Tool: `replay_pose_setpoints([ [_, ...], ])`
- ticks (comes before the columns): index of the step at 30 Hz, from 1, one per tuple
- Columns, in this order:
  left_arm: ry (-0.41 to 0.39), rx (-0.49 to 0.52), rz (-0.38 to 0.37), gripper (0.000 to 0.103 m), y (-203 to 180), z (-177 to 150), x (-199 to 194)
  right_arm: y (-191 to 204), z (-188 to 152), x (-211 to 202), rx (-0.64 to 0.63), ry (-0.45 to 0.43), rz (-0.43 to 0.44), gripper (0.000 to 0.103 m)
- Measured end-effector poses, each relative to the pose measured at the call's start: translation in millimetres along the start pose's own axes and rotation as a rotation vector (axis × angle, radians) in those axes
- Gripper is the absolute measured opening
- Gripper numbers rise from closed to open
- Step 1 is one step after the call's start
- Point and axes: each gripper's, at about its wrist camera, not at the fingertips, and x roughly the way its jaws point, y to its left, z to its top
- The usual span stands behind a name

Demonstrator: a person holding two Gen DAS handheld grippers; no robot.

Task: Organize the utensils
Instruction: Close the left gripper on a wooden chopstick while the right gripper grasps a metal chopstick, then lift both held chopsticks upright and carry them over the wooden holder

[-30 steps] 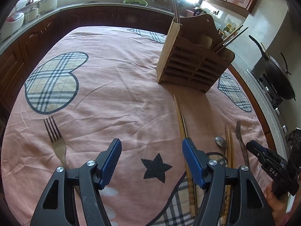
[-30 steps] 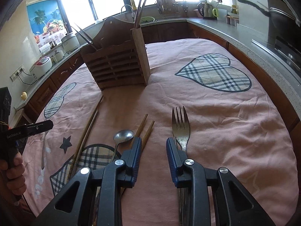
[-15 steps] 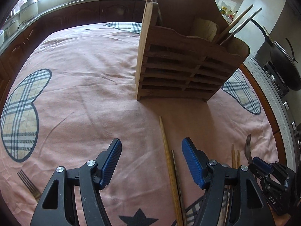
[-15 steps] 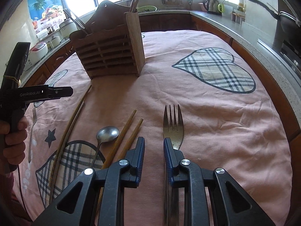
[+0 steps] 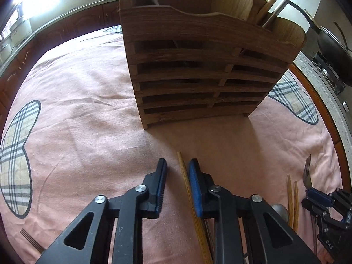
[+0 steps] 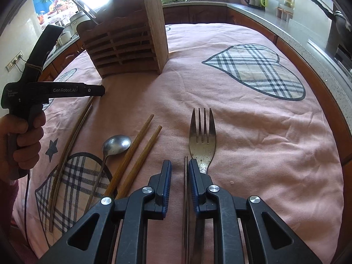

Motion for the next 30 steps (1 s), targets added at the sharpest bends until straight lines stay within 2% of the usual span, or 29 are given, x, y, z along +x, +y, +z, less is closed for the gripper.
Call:
replay_pose_setpoints([
  [1,0.003,0.0,-0.01,0.008,-0.1,-1.2,0.4,2.0,0.9,1.0,-0.012,0.001,-0.007,0.016],
  [3,0.003,-0.002,-0.025,0.007,0.3,-4.4,-0.8,7.6,1.2,2.1,-0.044,0.001,-0.028,0.011],
  [4,0.002,-0.007,-0.031,0.006,1.9,-6.1,-1.6,9.7,0.8,2.6,-0.049,0.001,-0.024,0.004],
  [10,-0.019,-0.06,-0.073,0.005,12.2,-21.2,-24.9,8.4,-0.5,-4.3,0.005,-0.028,0.027,0.004],
  [21,-0.141,-0.132,-0.129,0.004,26.8,-53.3,-109.3,15.6,16.3,-51.2,0.051,-0.174,0.109,0.004],
  [30,-0.22,-0.14,-0.154,0.004,39.2,-80.9,-175.6,22.1,25.3,-93.5,0.059,-0.29,0.127,0.004],
])
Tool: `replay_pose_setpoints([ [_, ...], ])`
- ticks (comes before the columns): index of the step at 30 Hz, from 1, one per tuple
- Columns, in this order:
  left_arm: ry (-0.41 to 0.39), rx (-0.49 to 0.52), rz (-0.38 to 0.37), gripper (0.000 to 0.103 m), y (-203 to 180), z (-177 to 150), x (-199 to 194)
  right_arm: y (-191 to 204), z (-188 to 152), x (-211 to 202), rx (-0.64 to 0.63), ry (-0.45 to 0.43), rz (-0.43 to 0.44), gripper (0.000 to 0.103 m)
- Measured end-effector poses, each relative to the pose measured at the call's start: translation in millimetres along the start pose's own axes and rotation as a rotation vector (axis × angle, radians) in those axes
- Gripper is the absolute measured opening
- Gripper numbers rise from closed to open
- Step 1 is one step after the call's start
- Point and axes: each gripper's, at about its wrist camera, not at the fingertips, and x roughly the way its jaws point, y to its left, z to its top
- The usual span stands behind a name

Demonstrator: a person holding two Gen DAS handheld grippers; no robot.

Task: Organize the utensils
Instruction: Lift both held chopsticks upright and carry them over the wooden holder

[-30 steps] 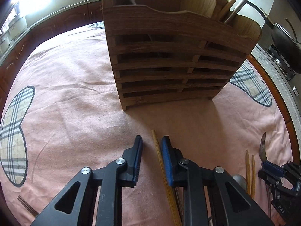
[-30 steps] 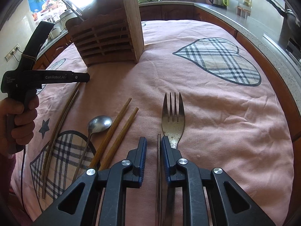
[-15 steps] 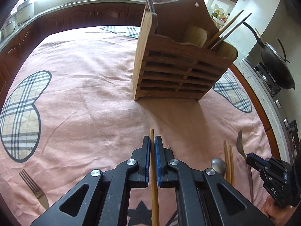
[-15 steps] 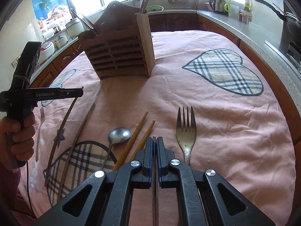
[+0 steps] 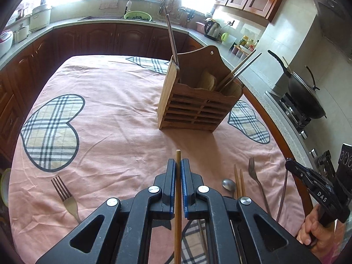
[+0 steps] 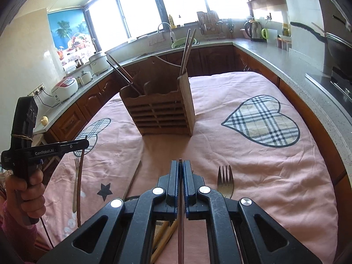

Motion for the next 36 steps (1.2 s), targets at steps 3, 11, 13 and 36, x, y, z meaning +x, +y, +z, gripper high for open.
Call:
replay_pose_setpoints([
  [3,-0.017,0.002,-0.003,0.004,0.6,-2.8,-19.6,1.8,3.1,-8.6,-0.003,-0.027,-0.003,0.004],
  [11,-0.049,0.007,-0.012,0.004,0.7,-7.9,-53.8,7.8,6.0,-26.4,-0.005,-0.069,0.001,0.004],
  [13,-0.058,0.011,-0.014,0.004,-0.1,-9.3,-60.7,9.8,6.7,-31.4,-0.011,-0.081,0.0,0.004],
  [36,-0.177,0.023,-0.015,0.004,3.1,-15.5,-120.9,31.5,24.1,-68.4,-0.044,-0.211,0.008,0.004],
])
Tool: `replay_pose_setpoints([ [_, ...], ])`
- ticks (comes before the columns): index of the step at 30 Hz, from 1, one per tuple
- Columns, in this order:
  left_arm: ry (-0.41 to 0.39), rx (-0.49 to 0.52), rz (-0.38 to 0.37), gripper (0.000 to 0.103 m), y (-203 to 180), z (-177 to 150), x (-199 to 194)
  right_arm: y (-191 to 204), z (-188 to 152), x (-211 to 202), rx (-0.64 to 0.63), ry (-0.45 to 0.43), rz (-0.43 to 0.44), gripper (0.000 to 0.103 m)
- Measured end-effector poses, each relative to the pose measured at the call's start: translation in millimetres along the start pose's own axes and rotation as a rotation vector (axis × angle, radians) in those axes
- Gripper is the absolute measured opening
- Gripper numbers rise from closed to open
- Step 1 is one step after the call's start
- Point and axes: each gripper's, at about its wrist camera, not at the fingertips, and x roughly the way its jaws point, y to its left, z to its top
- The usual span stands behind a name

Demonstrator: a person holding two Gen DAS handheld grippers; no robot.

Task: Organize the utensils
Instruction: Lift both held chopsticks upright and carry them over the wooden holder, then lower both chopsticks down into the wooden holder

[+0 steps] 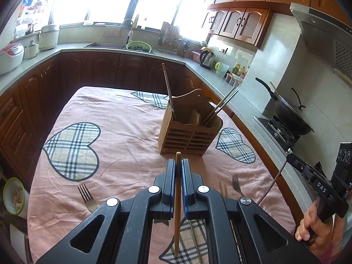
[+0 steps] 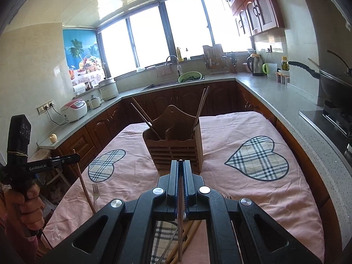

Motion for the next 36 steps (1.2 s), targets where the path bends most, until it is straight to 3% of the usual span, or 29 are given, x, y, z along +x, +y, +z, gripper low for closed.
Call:
replay_pose_setpoints([
  [19,-0.092,-0.02,-0.023,0.004,7.2,17.7,-11.4,8.1,28.1,4.8,0.002,-0.108,0.021,0.004],
  [36,-0.195,-0.013,-0.045,0.004,10.5,52.9,-2.9,12.4,64.9,30.6,-0.009,-0.199,0.033,0.004],
])
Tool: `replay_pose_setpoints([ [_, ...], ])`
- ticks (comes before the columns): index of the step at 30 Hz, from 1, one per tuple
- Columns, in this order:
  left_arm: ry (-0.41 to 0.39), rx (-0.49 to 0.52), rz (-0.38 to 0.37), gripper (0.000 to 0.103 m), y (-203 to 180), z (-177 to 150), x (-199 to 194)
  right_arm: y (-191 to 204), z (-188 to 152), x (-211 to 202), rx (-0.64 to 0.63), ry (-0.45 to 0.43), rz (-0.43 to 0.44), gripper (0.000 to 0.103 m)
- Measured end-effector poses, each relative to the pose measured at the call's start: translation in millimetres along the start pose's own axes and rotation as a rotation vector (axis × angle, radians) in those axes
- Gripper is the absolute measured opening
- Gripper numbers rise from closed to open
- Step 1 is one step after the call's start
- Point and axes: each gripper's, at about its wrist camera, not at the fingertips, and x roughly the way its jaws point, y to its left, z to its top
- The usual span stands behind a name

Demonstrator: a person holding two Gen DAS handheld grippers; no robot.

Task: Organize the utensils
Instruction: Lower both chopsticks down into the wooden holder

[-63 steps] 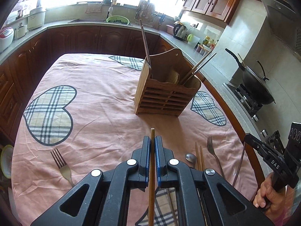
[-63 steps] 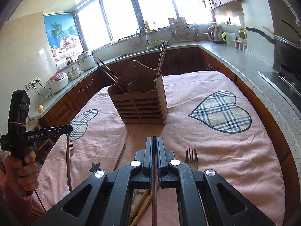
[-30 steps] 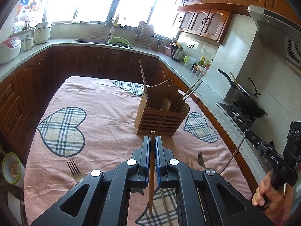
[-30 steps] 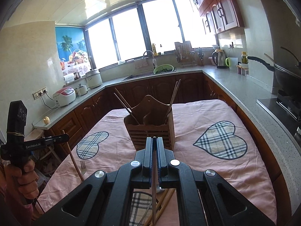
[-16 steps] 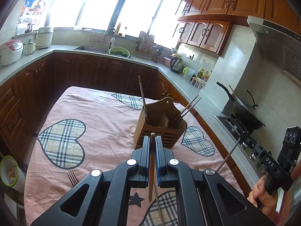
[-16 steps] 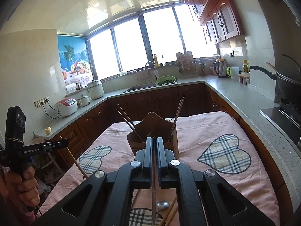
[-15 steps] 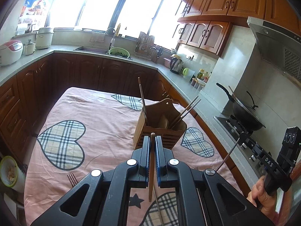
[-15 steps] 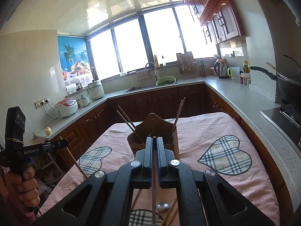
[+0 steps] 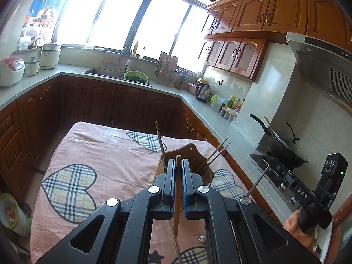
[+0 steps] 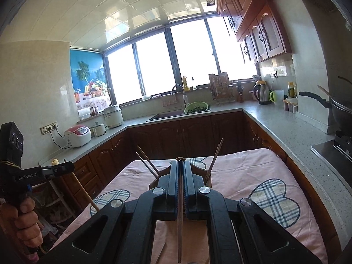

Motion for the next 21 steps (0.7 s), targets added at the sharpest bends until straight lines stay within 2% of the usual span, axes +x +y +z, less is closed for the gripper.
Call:
replay_pose_setpoints([
  [14,-0.08,-0.013,0.005,0.004,9.5,27.7,38.0,-14.2,37.5,26.5,0.042,-0.118,-0.015,0.004],
  [21,-0.163,-0.007,0.028,0.004,6.2,41.6,66.5,-22.8,58.9,41.1,0.061,-0.186,-0.036,0.004],
])
